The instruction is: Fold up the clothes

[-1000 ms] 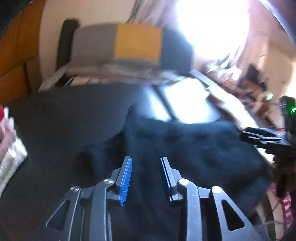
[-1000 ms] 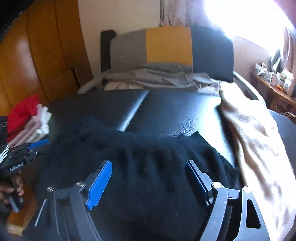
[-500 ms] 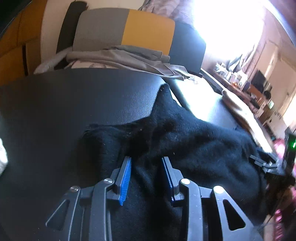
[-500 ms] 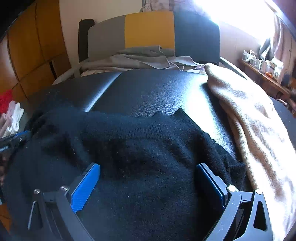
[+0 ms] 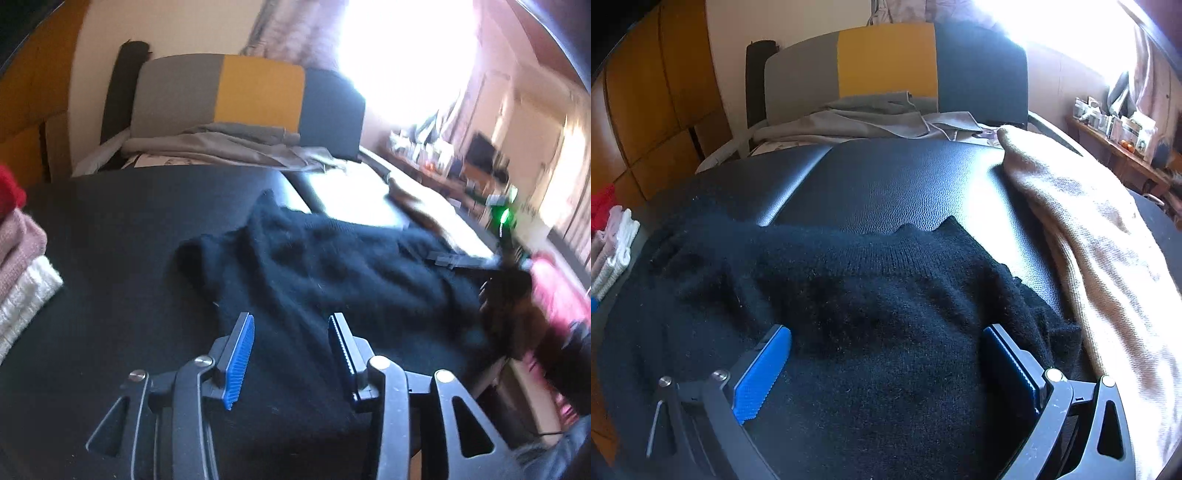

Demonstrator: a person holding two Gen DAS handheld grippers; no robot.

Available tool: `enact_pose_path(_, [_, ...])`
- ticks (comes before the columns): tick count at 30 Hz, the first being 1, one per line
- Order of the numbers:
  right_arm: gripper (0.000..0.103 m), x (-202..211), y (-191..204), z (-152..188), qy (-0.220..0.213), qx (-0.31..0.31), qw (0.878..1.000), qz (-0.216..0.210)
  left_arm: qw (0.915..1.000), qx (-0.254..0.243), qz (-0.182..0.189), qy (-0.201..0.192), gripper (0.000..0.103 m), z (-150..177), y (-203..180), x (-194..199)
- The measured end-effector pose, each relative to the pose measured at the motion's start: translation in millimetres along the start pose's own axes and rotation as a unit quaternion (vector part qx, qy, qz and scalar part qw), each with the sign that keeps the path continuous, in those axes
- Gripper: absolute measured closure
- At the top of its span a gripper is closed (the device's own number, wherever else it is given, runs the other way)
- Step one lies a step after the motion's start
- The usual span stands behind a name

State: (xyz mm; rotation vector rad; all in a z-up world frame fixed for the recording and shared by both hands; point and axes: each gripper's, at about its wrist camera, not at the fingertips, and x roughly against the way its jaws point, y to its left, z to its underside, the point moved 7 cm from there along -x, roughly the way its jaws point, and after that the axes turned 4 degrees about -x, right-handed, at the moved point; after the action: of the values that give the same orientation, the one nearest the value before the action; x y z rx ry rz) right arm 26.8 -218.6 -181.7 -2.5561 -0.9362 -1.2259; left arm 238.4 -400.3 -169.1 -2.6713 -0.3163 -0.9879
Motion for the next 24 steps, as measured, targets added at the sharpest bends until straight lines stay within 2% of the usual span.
enact_pose_path(2, [0.0,15,0,2,-0.005,-0.031,0.999,-0.02,0.9995,0.021,0.011,0.023,0.061,12,-2,-8])
enact_pose_path(4, [0.0,33,1,11,-0.009,-0.053,0.998,-0.038,0.9987,0.031,0.004,0.04,0.061,27,0,-13])
enact_pose_path(7, [0.0,50,2,35,-0.011,-0.04,0.999,-0.024,0.9983,0.046,-0.002,0.035,0.061,45,3,-8])
enact_pose_path(12, [0.0,58,-7,71,0.003,0.002,0.999,0.033,0.9974,0.06,-0.018,0.035,0.061,59,6,2])
enact_pose_path(14, [0.0,56,-16,80,0.005,-0.016,1.0,0.017,0.9972,0.059,-0.029,0.036,0.062,63,7,5])
enact_pose_path(15, [0.0,57,-17,82,-0.011,-0.012,1.0,0.012,0.9971,0.059,-0.034,0.036,0.062,65,8,7])
enact_pose_path(19, [0.0,61,-20,89,-0.06,-0.006,0.998,0.007,0.9936,0.11,-0.017,0.02,0.06,59,18,27])
enact_pose_path(24, [0.0,65,-20,93,-0.083,-0.005,0.996,0.009,0.9803,0.197,0.008,0.002,0.046,39,71,34])
